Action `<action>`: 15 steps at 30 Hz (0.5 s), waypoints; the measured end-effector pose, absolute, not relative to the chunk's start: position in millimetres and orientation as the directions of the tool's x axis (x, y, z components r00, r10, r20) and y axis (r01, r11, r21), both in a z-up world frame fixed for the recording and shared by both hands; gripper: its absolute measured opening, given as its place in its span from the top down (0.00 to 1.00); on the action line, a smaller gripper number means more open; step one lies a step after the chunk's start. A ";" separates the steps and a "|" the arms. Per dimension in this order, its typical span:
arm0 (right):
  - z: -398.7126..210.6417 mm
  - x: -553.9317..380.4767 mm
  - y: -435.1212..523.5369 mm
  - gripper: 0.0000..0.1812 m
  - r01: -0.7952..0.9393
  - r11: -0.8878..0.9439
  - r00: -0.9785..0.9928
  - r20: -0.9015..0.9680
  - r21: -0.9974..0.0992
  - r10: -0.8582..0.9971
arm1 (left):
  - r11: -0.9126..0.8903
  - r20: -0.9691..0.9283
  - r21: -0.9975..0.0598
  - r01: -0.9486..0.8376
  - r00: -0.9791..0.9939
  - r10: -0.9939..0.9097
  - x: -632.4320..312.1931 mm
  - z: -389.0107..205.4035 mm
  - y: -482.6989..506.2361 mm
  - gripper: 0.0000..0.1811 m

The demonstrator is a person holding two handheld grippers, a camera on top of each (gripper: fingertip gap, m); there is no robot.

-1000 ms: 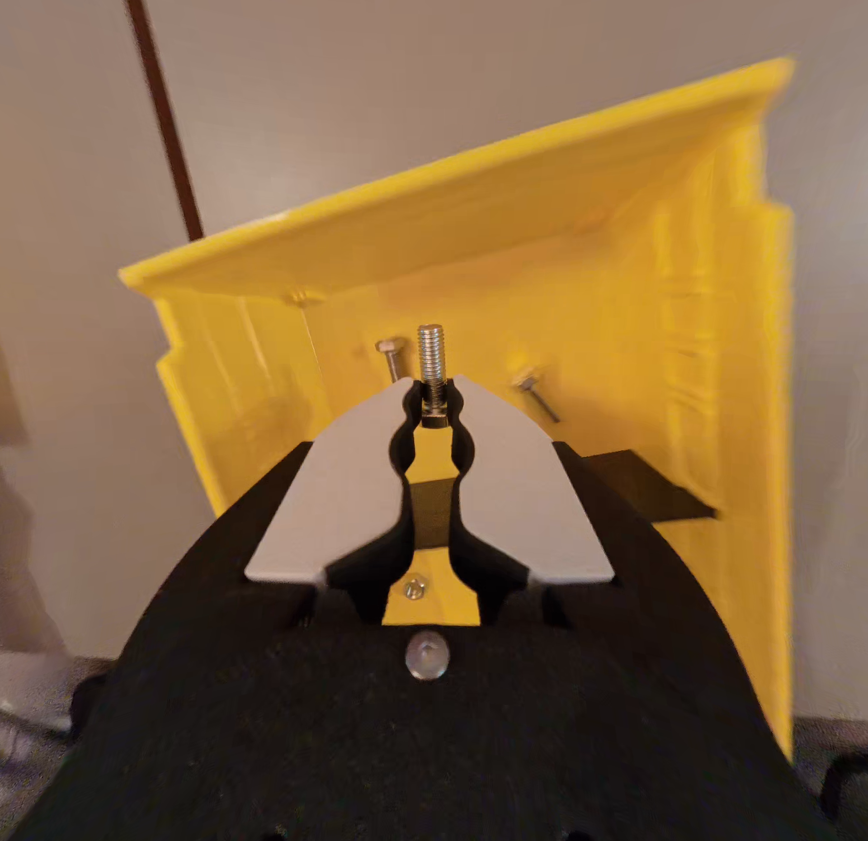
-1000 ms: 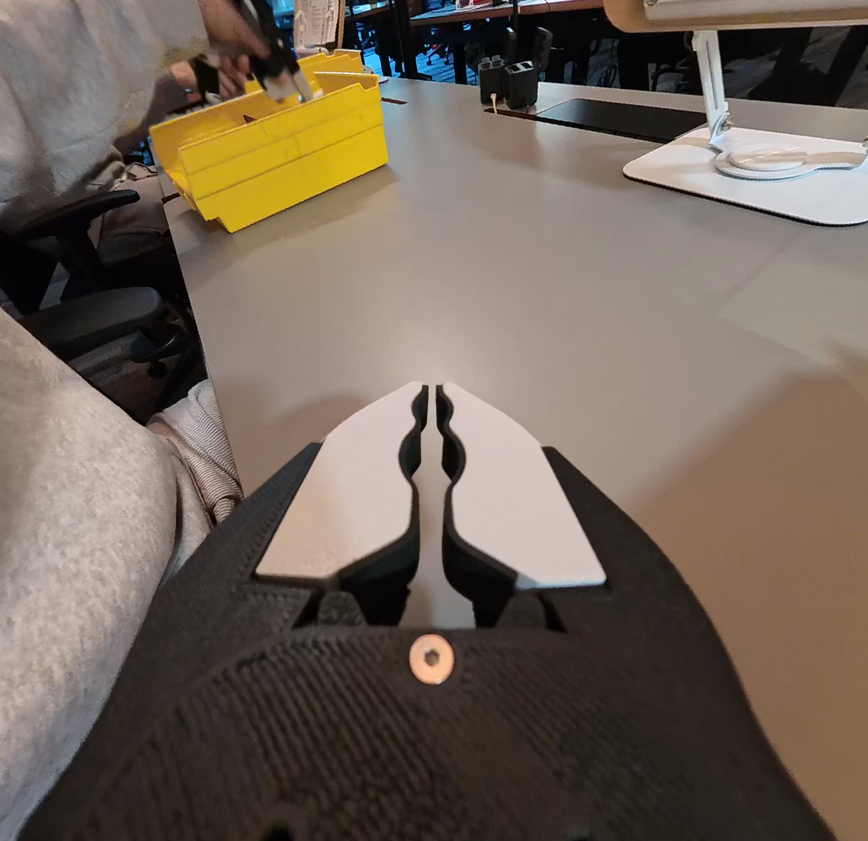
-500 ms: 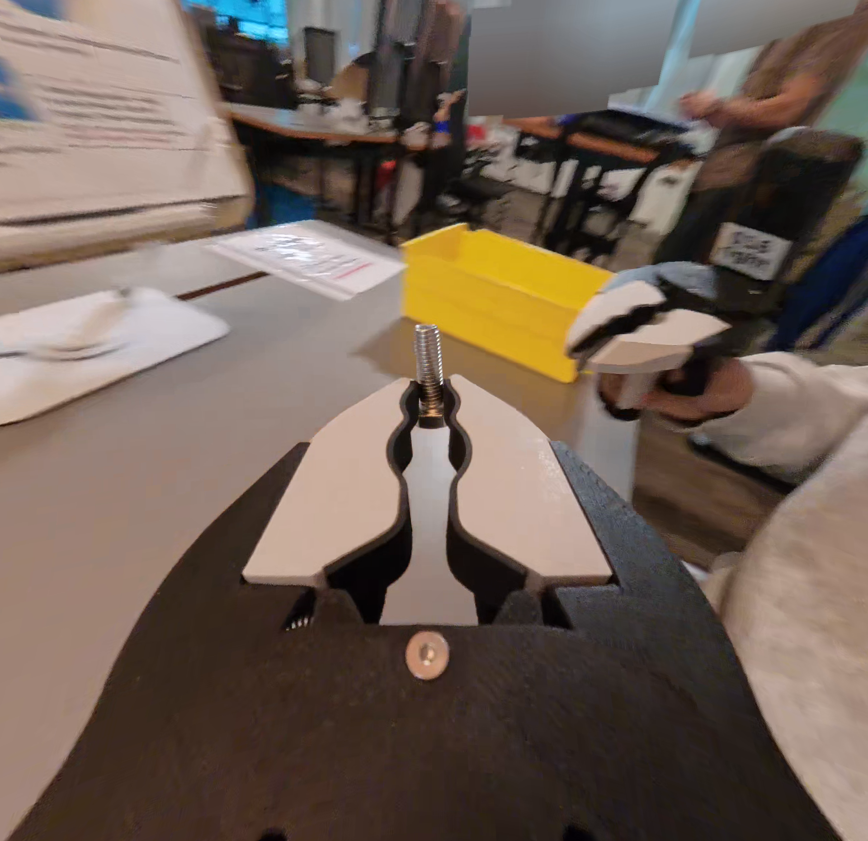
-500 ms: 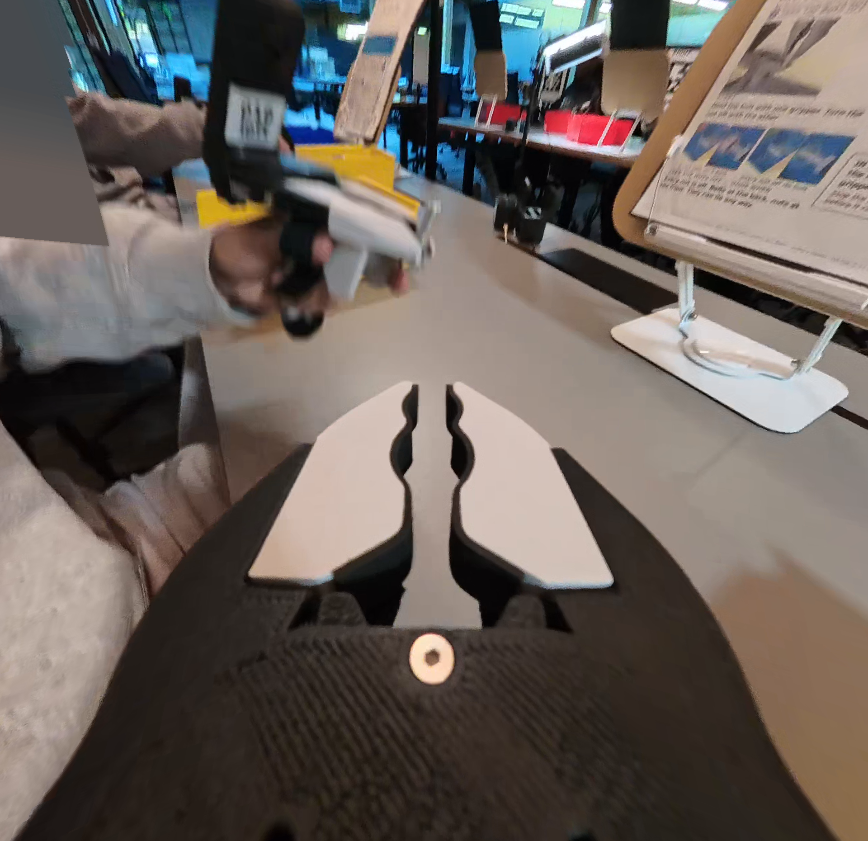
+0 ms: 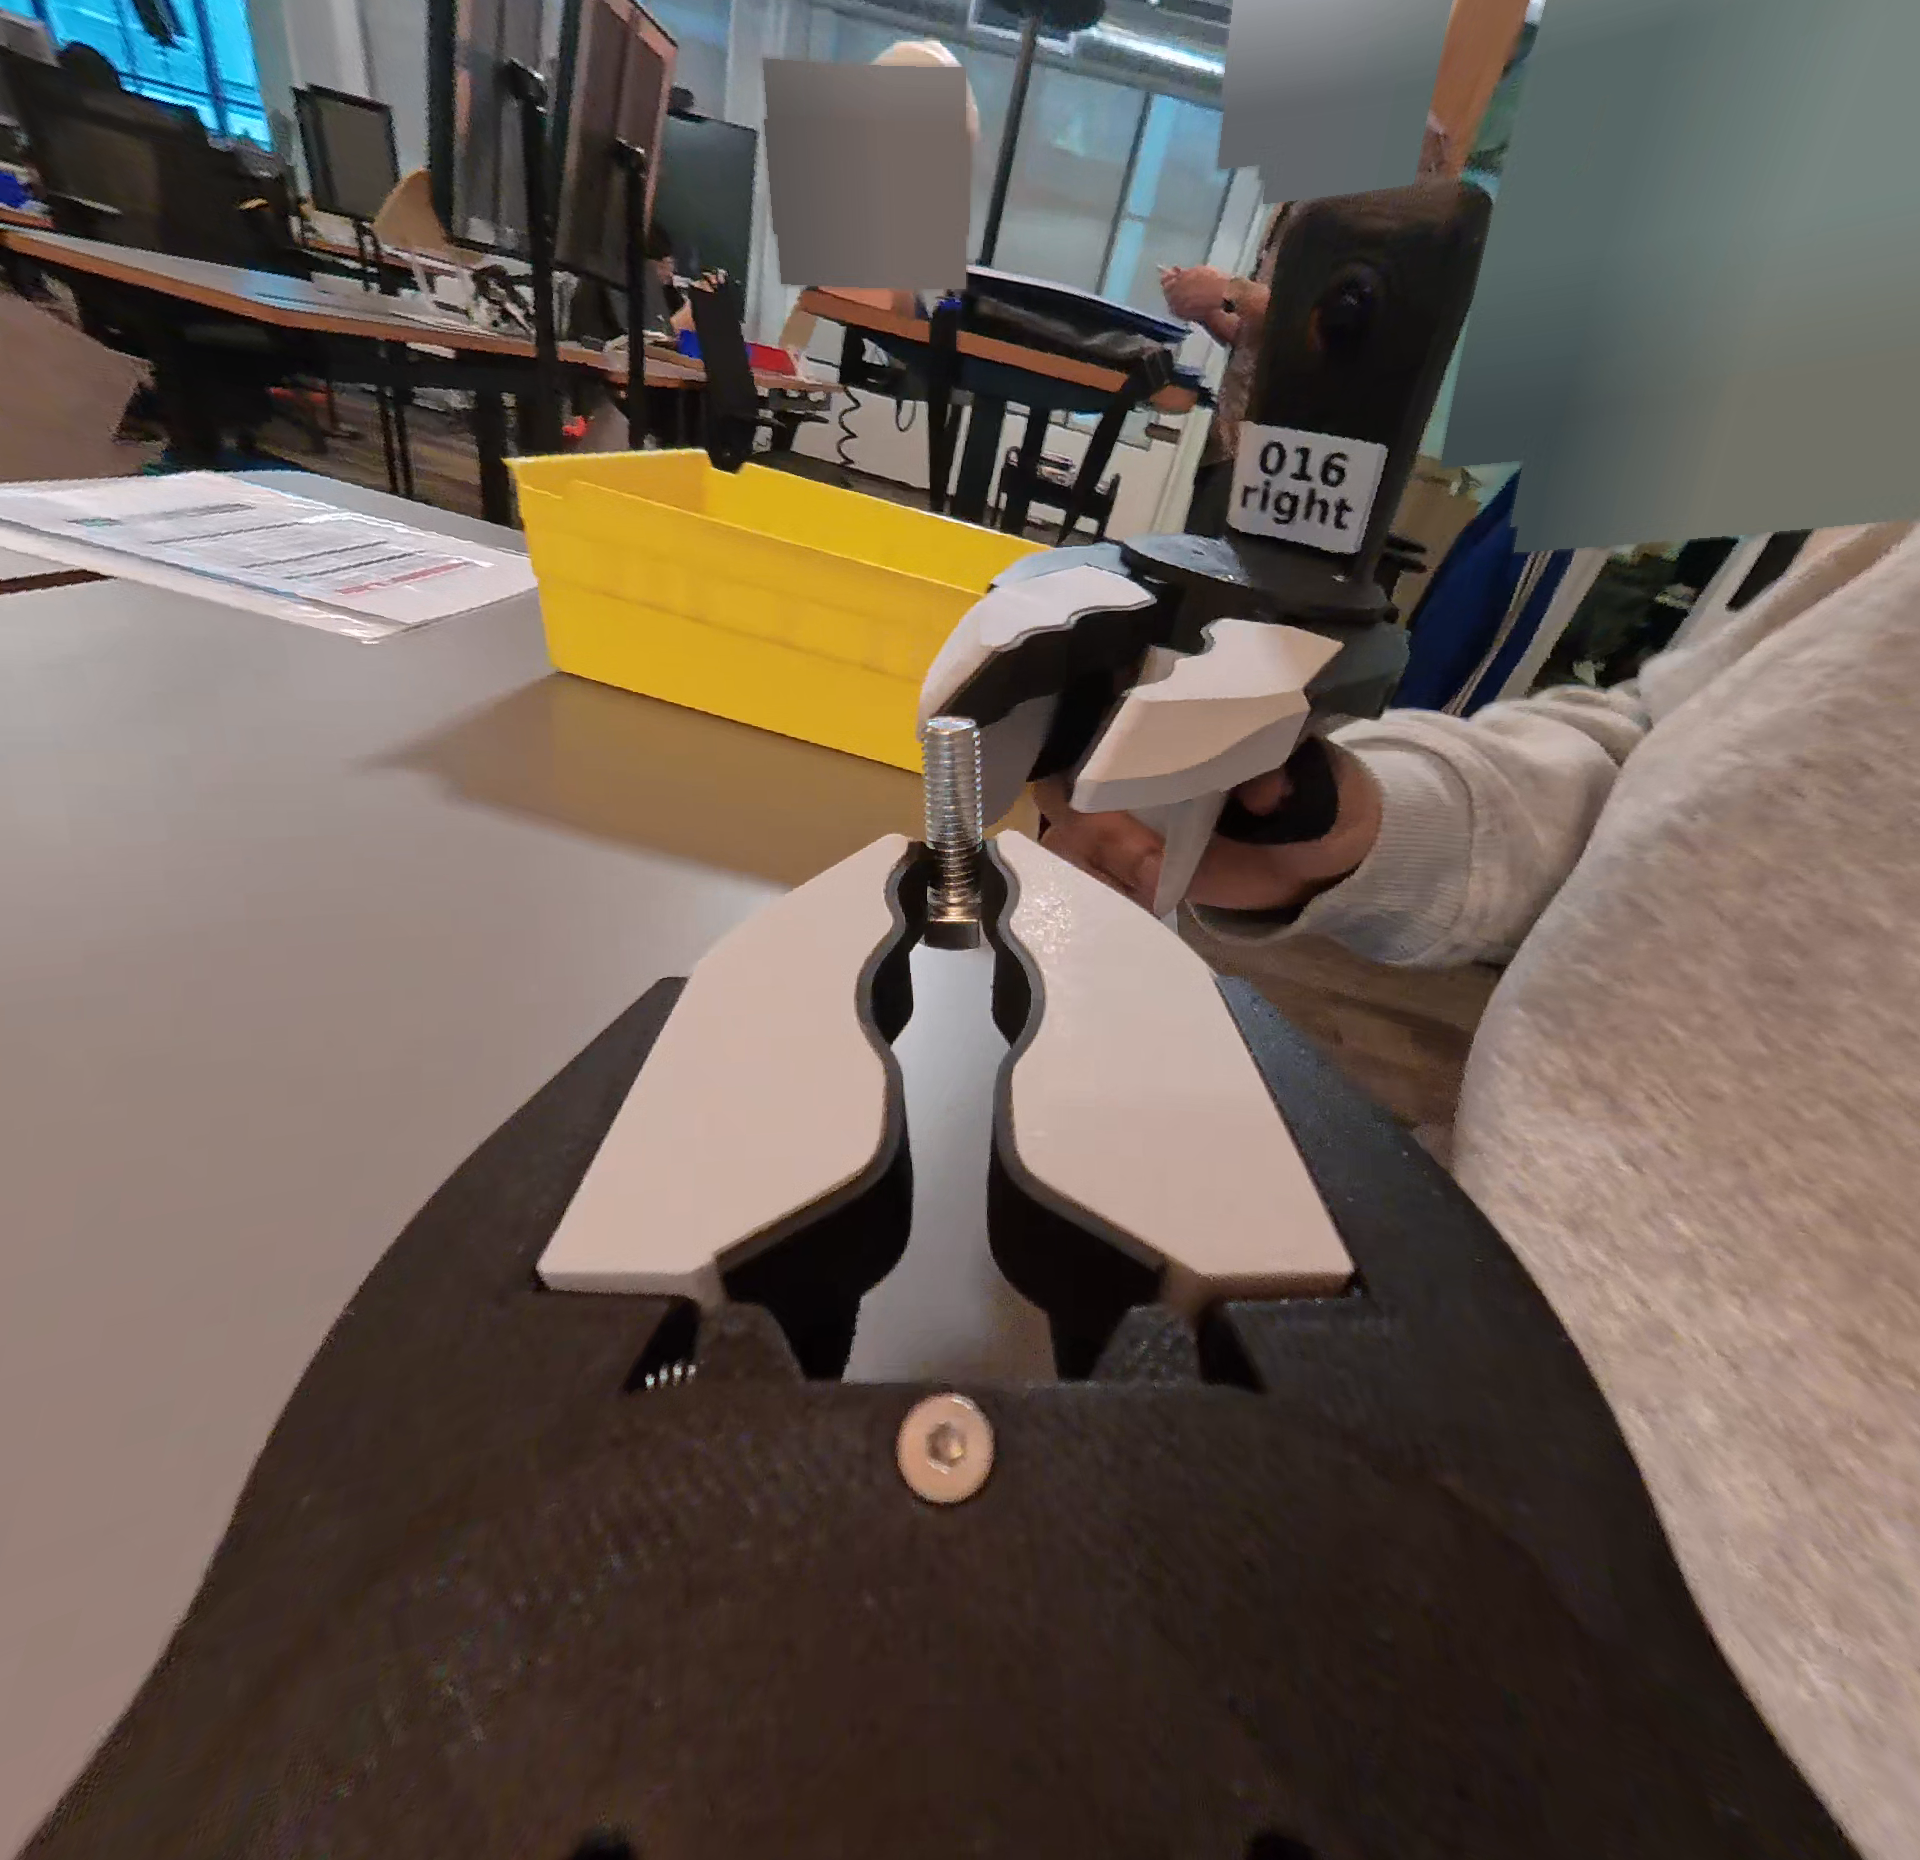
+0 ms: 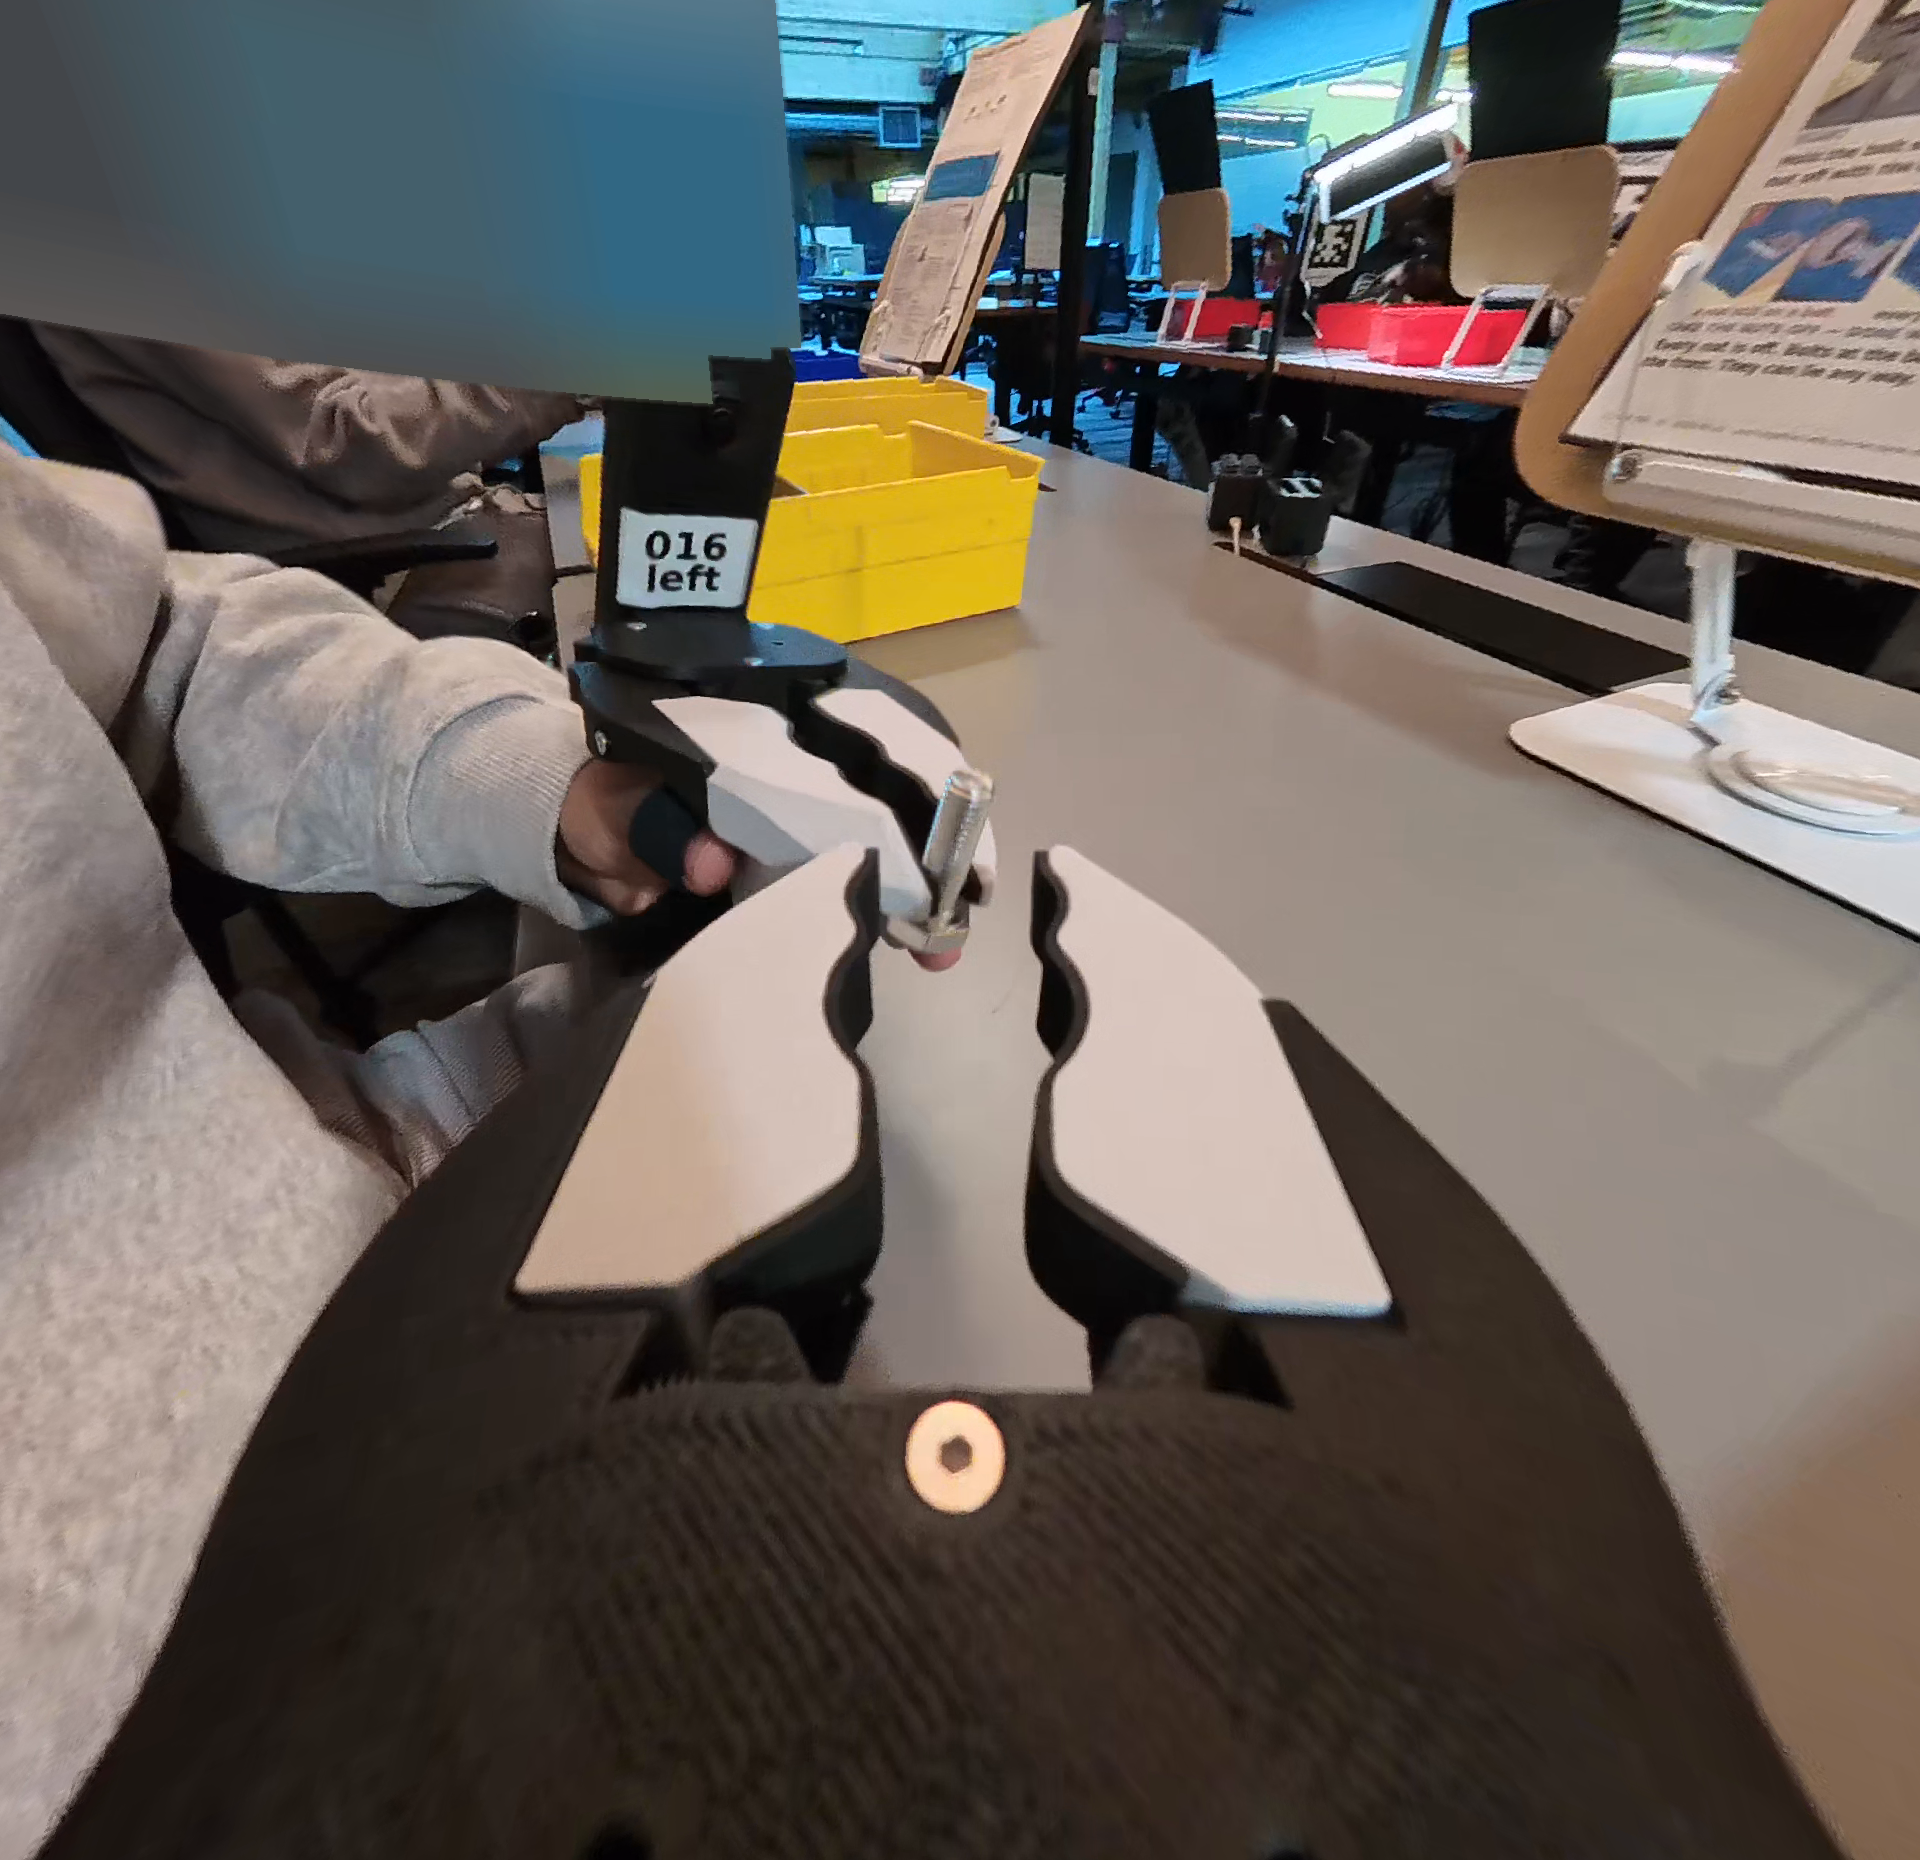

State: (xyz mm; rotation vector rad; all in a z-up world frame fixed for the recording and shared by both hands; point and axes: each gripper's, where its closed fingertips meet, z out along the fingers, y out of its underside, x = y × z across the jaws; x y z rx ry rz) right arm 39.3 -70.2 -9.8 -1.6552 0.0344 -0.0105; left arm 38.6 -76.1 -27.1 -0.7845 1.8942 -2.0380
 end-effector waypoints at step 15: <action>-16.4 23.0 -65.2 0.94 0.004 -0.087 0.999 0.000 -0.996 0.044 | -0.074 0.143 -0.990 -0.123 -0.879 -0.455 21.6 -32.3 -90.3 0.94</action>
